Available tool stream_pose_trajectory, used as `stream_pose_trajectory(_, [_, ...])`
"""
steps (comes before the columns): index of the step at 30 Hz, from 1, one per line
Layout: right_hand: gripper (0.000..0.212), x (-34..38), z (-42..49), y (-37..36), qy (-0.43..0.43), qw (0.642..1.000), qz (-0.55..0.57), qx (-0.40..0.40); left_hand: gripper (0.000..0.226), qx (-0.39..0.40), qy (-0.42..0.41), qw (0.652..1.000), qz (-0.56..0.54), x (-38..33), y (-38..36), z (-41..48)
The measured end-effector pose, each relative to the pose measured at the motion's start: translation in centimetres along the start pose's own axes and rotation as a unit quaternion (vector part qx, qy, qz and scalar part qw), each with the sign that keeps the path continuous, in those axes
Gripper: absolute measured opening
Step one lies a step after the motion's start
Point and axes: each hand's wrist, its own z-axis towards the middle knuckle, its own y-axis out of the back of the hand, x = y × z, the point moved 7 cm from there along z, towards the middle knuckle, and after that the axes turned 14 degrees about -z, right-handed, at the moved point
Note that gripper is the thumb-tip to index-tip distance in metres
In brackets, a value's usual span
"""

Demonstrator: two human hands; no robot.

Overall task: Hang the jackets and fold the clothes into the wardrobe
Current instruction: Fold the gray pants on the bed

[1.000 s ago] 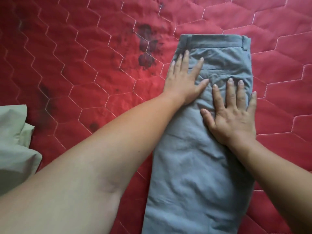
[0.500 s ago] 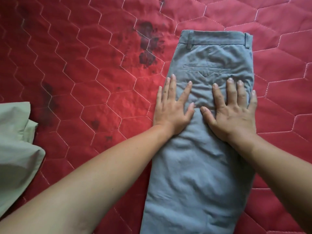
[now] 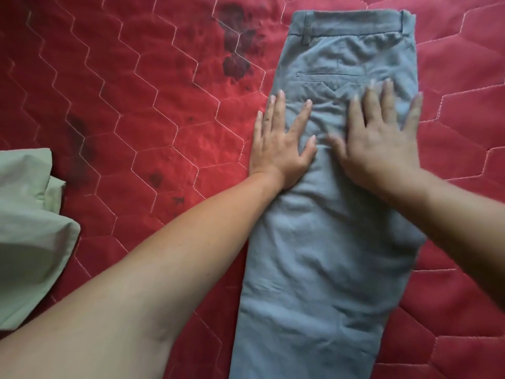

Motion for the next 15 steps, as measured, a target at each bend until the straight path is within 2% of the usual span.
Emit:
stream_pose_trajectory(4, [0.085, 3.4, -10.5, -2.5, 0.058, 0.998, -0.031, -0.009, 0.07, 0.006, 0.009, 1.0, -0.008, 0.4, 0.1, 0.2])
stream_pose_trajectory(9, [0.086, 3.1, -10.7, -4.3, 0.055, 0.997, -0.052, 0.005, 0.071, 0.046, -0.01, 0.999, -0.027, 0.0, 0.4, -1.1])
stream_pose_trajectory(12, [0.086, 3.0, -10.7, -4.4, 0.056, 0.998, -0.038, 0.008, 0.07, 0.058, -0.009, 0.998, -0.021, 0.5, 0.6, -6.6])
stream_pose_trajectory(15, [0.085, 2.8, -10.9, -3.9, 0.042, 0.998, -0.03, 0.021, 0.07, 0.093, -0.024, 0.995, 0.005, 0.8, 0.0, -15.9])
